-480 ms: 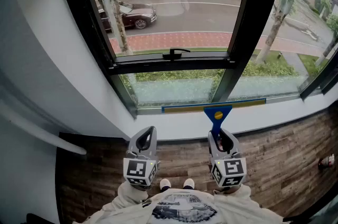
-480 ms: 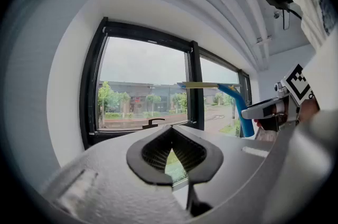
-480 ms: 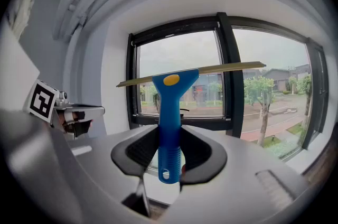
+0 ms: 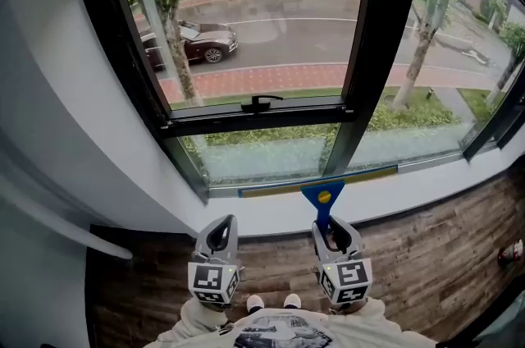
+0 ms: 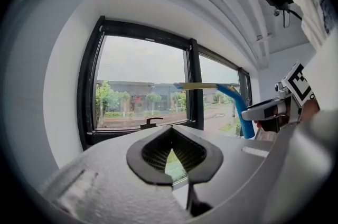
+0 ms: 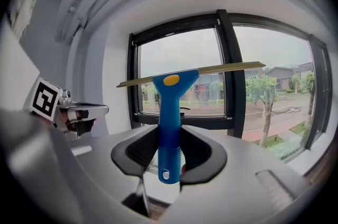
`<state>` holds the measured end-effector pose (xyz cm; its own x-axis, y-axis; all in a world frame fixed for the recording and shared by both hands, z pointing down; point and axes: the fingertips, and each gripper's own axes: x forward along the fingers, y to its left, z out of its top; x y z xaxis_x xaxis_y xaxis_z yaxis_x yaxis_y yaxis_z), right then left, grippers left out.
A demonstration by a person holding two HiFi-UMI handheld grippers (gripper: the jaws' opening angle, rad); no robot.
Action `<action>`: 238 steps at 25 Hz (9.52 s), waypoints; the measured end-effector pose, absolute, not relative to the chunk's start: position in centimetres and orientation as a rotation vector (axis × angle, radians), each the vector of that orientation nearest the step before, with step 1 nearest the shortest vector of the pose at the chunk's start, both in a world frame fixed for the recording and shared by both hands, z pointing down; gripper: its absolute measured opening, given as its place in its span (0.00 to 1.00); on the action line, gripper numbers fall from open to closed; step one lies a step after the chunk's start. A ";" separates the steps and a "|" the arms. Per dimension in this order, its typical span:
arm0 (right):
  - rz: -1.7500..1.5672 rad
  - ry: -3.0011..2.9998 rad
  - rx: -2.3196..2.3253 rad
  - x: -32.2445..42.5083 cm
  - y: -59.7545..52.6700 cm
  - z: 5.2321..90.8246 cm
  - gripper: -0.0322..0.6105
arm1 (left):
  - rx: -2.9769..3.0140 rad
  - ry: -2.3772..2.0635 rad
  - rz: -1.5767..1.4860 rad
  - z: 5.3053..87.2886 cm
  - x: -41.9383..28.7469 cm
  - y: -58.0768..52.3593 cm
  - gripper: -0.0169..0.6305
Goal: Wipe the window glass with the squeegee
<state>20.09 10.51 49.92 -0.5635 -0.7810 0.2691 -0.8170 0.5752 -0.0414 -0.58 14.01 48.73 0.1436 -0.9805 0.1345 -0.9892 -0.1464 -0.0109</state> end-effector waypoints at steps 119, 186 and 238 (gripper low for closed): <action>-0.122 -2.883 1.473 8.5 -42.5 11.6 0.26 | 2.444 -1.972 0.009 35.4 -9.0 -25.9 0.03; 0.405 -2.568 1.319 10.5 -37.4 46.1 0.26 | 2.385 -1.840 0.232 42.6 -5.7 -24.2 0.03; 0.636 -2.304 1.168 11.7 -34.4 68.3 0.26 | 2.290 -1.884 0.333 45.0 -5.0 -24.7 0.03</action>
